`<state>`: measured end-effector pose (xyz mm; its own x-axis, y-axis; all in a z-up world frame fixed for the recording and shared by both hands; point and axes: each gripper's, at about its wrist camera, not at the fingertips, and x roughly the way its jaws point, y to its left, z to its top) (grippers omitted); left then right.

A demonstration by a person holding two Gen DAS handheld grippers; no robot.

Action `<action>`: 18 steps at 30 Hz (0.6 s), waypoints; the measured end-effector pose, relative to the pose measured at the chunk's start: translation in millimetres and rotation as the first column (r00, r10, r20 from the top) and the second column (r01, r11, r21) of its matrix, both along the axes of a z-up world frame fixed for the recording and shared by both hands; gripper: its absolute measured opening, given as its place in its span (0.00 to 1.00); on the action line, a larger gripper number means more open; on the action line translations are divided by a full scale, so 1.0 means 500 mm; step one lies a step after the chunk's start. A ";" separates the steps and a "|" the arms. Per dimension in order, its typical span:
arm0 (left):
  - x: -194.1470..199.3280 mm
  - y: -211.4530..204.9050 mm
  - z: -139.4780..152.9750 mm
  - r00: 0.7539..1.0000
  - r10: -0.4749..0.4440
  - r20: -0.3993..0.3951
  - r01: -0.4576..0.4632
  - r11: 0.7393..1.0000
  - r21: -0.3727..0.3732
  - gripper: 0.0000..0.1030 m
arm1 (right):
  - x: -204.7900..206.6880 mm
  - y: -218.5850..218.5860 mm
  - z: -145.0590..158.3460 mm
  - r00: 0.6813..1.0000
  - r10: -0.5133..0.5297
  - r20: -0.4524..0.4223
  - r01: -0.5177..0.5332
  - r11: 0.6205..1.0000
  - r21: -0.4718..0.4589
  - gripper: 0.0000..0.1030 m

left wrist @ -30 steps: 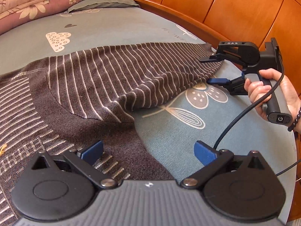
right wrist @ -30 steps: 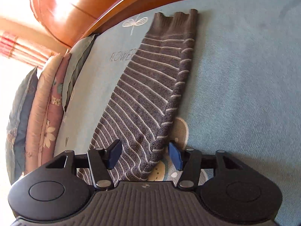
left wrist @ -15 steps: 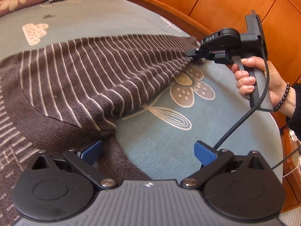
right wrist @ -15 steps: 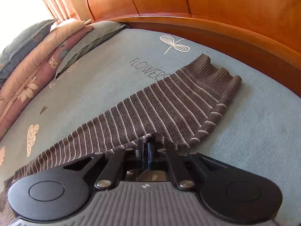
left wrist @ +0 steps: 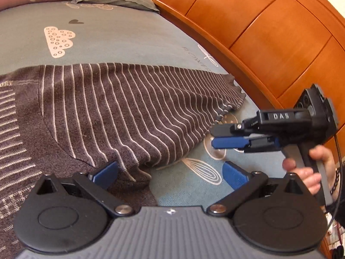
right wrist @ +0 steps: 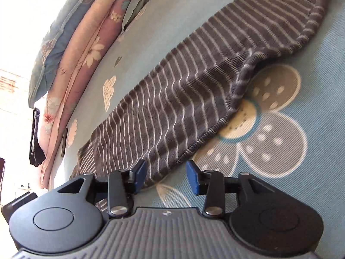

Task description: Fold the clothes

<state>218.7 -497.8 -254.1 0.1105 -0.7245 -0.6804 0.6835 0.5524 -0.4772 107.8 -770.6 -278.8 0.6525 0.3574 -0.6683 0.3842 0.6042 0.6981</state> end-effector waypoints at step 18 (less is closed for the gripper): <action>0.004 -0.012 0.009 0.999 -0.028 0.027 0.030 0.998 -0.047 0.99 | 0.111 0.060 0.001 0.998 -0.006 0.069 0.023 0.969 -0.246 0.10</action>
<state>220.9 -503.9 -249.4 0.1064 -0.7592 -0.6421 0.7116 0.5092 -0.4841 163.2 -740.6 -278.3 0.7029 0.1775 -0.6888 0.3513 0.7554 0.5531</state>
